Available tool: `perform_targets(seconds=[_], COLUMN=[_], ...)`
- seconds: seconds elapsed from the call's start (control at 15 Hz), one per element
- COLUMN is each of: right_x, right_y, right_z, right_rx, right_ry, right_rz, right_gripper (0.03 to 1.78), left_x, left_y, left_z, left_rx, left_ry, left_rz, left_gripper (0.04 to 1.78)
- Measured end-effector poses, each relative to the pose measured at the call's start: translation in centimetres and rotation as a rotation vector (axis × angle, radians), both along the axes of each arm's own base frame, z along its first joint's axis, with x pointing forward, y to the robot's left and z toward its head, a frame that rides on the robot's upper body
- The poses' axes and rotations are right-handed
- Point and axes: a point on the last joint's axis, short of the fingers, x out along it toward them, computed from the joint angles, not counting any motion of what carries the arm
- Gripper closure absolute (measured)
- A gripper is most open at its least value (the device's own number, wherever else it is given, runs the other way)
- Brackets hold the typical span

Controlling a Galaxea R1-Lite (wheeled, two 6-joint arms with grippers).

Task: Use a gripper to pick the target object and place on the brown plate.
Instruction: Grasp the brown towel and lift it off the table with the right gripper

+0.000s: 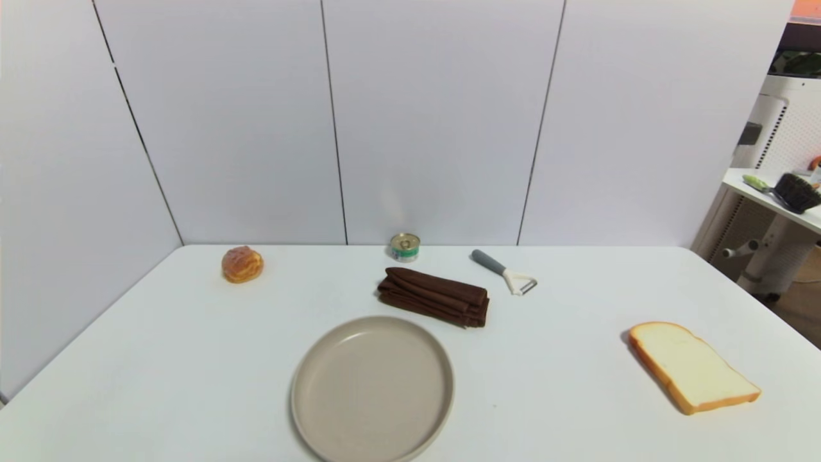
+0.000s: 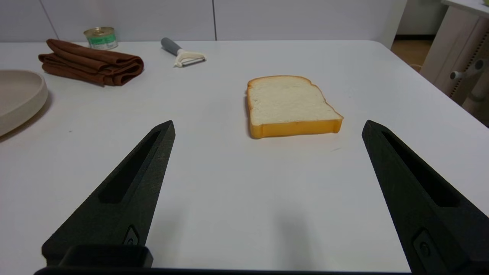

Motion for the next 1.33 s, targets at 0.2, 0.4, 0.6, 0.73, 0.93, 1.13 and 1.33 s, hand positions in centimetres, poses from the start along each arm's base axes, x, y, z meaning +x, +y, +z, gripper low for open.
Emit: perform_targets(seconds=[0.2, 0.4, 0.6, 0.73, 0.93, 1.13, 1.33], right_x=[-0.1, 0.4, 3.0, 6.1, 12.3, 18.7, 24.6], right_y=[0.0, 0.0, 0.1, 0.3, 1.5, 3.9, 7.9], right_z=[1.2, 5.9, 11.6, 15.5, 20.0, 23.2, 23.6], right_rx=[-0.041, -0.113, -0.202, -0.257, -0.312, -0.354, -0.380], right_ry=[-0.016, -0.019, 0.025, 0.057, 0.101, 0.163, 0.287], right_rz=[0.006, 0.008, 0.043, 0.124, 0.330, 0.532, 0.702], right_gripper=[0.12, 0.12, 0.12, 0.12, 0.12, 0.12, 0.12], left_x=[0.0, 0.0, 0.0, 0.0, 0.0, 0.0, 0.0], left_y=[0.0, 0.0, 0.0, 0.0, 0.0, 0.0, 0.0], left_z=[0.0, 0.0, 0.0, 0.0, 0.0, 0.0, 0.0], left_rx=[0.000, 0.000, 0.000, 0.000, 0.000, 0.000, 0.000], left_ry=[0.000, 0.000, 0.000, 0.000, 0.000, 0.000, 0.000], left_rz=[0.000, 0.000, 0.000, 0.000, 0.000, 0.000, 0.000], left_gripper=[0.07, 0.07, 0.07, 0.07, 0.07, 0.07, 0.07])
